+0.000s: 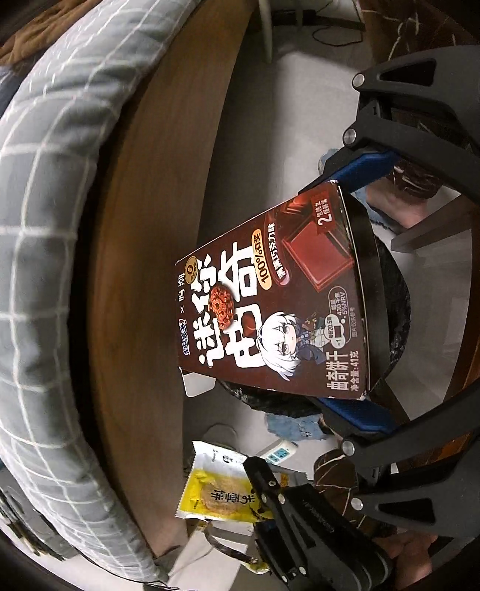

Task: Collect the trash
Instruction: 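Carry the snack wrapper and cookie box with both tools over the bin, then open the left tool over the bin while the right tool releases the cookie box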

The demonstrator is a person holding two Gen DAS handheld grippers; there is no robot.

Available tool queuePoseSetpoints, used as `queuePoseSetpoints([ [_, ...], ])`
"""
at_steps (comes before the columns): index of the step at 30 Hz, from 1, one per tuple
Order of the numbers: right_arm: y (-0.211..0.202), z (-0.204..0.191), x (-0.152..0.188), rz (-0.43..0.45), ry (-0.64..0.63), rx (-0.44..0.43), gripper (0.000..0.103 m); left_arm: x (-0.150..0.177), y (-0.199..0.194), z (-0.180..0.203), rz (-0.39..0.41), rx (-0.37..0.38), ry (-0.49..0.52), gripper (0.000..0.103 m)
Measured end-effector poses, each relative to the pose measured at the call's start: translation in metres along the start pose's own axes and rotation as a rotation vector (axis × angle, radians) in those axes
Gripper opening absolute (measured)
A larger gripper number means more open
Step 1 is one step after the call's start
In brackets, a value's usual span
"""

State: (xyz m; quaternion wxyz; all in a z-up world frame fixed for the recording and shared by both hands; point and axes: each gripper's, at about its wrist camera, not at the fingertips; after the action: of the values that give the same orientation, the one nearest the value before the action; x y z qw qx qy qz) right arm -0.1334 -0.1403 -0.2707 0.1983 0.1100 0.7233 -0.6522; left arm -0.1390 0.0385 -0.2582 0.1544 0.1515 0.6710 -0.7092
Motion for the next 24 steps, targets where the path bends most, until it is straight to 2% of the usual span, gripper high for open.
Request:
queuePoseSetpoints([
  [5, 0.005, -0.007, 0.000, -0.007, -0.023, 0.013, 0.093, 0.000, 0.003, 0.000, -0.016, 0.003, -0.012, 0.022],
  [10, -0.002, 0.005, -0.002, 0.024, 0.000, 0.053, 0.096, -0.001, 0.009, 0.014, -0.017, 0.024, 0.024, 0.022],
  [17, -0.019, 0.050, -0.001, 0.051, 0.061, 0.125, 0.096, -0.005, 0.013, 0.047, -0.020, 0.074, 0.077, 0.022],
  [24, -0.023, 0.085, 0.013, 0.041, 0.122, 0.166, 0.096, -0.007, 0.013, 0.087, -0.029, 0.114, 0.132, 0.022],
])
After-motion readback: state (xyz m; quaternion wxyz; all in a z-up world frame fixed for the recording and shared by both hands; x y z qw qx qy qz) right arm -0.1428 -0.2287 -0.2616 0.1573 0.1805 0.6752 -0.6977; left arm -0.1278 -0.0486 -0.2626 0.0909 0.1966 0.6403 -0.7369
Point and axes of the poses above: each gripper's, at about its wrist camera, not at the fingertips, and y roughly the way its jaws point, z to its right, x to its underside, and after that the axes turned 10 degrees about z, right-handed
